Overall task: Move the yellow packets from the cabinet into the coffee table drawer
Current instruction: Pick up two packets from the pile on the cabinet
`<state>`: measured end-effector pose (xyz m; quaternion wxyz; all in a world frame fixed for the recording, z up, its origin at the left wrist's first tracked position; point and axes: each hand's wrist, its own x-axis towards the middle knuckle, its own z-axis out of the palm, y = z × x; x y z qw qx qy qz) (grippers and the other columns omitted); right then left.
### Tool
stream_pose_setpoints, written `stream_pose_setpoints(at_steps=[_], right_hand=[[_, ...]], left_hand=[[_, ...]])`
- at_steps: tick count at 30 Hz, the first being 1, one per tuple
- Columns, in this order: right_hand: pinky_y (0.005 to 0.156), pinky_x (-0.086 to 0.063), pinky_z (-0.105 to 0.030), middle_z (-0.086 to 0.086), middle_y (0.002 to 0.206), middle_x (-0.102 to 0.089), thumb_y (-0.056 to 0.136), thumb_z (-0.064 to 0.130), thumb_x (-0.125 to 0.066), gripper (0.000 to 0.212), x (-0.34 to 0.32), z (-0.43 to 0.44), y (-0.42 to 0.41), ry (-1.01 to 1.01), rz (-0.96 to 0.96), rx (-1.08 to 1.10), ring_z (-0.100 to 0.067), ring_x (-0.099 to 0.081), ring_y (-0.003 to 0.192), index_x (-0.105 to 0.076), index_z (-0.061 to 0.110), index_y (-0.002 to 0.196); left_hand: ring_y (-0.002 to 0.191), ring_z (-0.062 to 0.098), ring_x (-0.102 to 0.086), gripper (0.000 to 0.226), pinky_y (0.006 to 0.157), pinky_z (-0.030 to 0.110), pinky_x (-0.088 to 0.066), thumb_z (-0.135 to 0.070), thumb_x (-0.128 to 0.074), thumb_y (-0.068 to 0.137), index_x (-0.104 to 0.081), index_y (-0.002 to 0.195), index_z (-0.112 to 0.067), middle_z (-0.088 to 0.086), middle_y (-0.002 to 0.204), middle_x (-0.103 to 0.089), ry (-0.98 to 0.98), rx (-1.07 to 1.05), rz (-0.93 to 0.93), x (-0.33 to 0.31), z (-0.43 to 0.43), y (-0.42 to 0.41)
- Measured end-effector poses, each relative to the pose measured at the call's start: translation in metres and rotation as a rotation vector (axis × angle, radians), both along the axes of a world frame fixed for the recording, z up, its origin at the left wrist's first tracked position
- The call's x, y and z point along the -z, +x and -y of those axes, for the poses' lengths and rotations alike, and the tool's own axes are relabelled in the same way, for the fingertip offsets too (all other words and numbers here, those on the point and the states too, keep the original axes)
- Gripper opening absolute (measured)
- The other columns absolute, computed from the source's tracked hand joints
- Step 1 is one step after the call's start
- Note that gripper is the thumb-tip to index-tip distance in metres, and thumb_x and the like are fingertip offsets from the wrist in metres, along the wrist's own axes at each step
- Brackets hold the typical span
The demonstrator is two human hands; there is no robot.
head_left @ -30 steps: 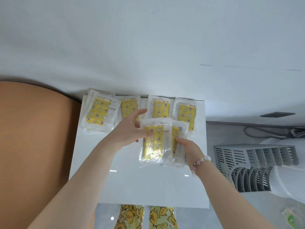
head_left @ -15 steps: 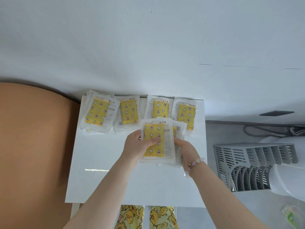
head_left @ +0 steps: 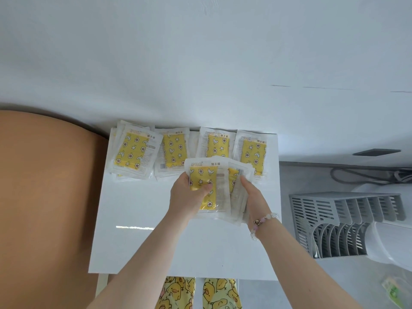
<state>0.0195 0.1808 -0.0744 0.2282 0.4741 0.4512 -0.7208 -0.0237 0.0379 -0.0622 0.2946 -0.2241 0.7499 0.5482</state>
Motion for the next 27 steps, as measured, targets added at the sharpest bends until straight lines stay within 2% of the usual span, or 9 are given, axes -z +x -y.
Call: stream_pose_setpoints(at_steps=[3, 6, 7, 9, 11, 14, 16, 20, 27], right_hand=[[0.107, -0.038, -0.048, 0.003, 0.131, -0.058, 0.087, 0.066, -0.043, 0.055, 0.001, 0.002, 0.000, -0.048, 0.012, 0.023, -0.023, -0.052, 0.124, -0.054, 0.034, 0.131], [0.105, -0.041, -0.047, 0.001, 0.124, -0.064, 0.092, 0.061, -0.038, 0.047, 0.004, 0.001, 0.003, -0.090, 0.032, 0.063, -0.024, -0.056, 0.119, -0.060, 0.033, 0.122], [0.103, -0.043, -0.046, 0.000, 0.119, -0.066, 0.093, 0.059, -0.038, 0.042, 0.005, 0.002, 0.003, -0.102, 0.021, 0.078, -0.025, -0.059, 0.116, -0.064, 0.033, 0.114], [0.095, -0.048, -0.044, -0.001, 0.108, -0.071, 0.095, 0.054, -0.039, 0.037, 0.003, 0.002, 0.002, -0.122, 0.004, 0.099, -0.025, -0.064, 0.107, -0.067, 0.031, 0.103], [0.090, -0.051, -0.044, -0.002, 0.106, -0.072, 0.095, 0.050, -0.043, 0.035, 0.005, 0.002, 0.003, -0.124, -0.001, 0.129, -0.026, -0.066, 0.101, -0.068, 0.028, 0.106], [0.095, -0.049, -0.049, -0.003, 0.114, -0.069, 0.093, 0.046, -0.050, 0.035, 0.008, 0.003, 0.004, -0.131, -0.008, 0.156, -0.027, -0.065, 0.105, -0.063, 0.027, 0.119], [0.097, -0.047, -0.049, -0.004, 0.115, -0.069, 0.092, 0.041, -0.053, 0.030, 0.007, 0.003, 0.003, -0.123, -0.019, 0.141, -0.028, -0.064, 0.108, -0.064, 0.026, 0.115], [0.103, -0.043, -0.048, -0.001, 0.107, -0.072, 0.080, 0.044, -0.068, 0.022, 0.009, 0.005, 0.005, -0.038, -0.019, 0.037, -0.025, -0.063, 0.109, -0.072, 0.028, 0.094], [0.083, -0.053, -0.038, -0.002, 0.088, -0.073, 0.085, 0.029, -0.068, 0.015, 0.003, 0.003, 0.012, 0.113, -0.071, -0.120, -0.024, -0.068, 0.088, -0.071, 0.016, 0.093]], left_hand=[[0.087, 0.011, -0.066, 0.026, 0.068, 0.020, -0.052, -0.006, -0.071, 0.082, -0.058, 0.101, -0.017, -0.003, 0.097, -0.067, 0.074, -0.043, 0.052, -0.001, 0.000, 0.002], [0.093, 0.021, -0.068, 0.025, 0.084, 0.041, -0.055, -0.002, -0.069, 0.082, -0.060, 0.104, -0.012, 0.005, 0.104, -0.070, 0.212, -0.117, 0.160, -0.004, 0.004, 0.004], [0.092, 0.022, -0.069, 0.024, 0.084, 0.043, -0.055, 0.000, -0.067, 0.083, -0.062, 0.104, -0.012, 0.007, 0.104, -0.071, 0.273, -0.137, 0.187, -0.005, 0.005, 0.004], [0.085, 0.020, -0.072, 0.022, 0.073, 0.037, -0.059, 0.003, -0.062, 0.084, -0.064, 0.102, -0.011, 0.006, 0.097, -0.074, 0.408, -0.185, 0.237, -0.006, 0.010, 0.003], [0.086, 0.022, -0.072, 0.027, 0.070, 0.037, -0.060, -0.001, -0.061, 0.083, -0.062, 0.109, -0.008, 0.009, 0.100, -0.073, 0.557, -0.258, 0.294, -0.007, 0.014, 0.004], [0.090, 0.023, -0.071, 0.035, 0.072, 0.037, -0.060, -0.012, -0.057, 0.079, -0.060, 0.114, -0.008, 0.010, 0.104, -0.072, 0.729, -0.362, 0.320, -0.006, 0.020, 0.006], [0.084, 0.021, -0.072, 0.026, 0.064, 0.035, -0.059, -0.014, -0.051, 0.084, -0.061, 0.108, -0.009, 0.009, 0.097, -0.073, 0.794, -0.438, 0.329, -0.006, 0.025, 0.006], [0.078, 0.019, -0.073, 0.020, 0.061, 0.035, -0.060, -0.012, -0.045, 0.093, -0.061, 0.104, -0.008, 0.008, 0.090, -0.074, 0.799, -0.457, 0.346, -0.003, 0.027, 0.010], [0.090, 0.030, -0.070, 0.044, 0.070, 0.042, -0.059, -0.002, -0.064, 0.068, -0.061, 0.112, -0.004, 0.017, 0.107, -0.070, 0.647, -0.208, 0.398, -0.006, 0.021, 0.006]])
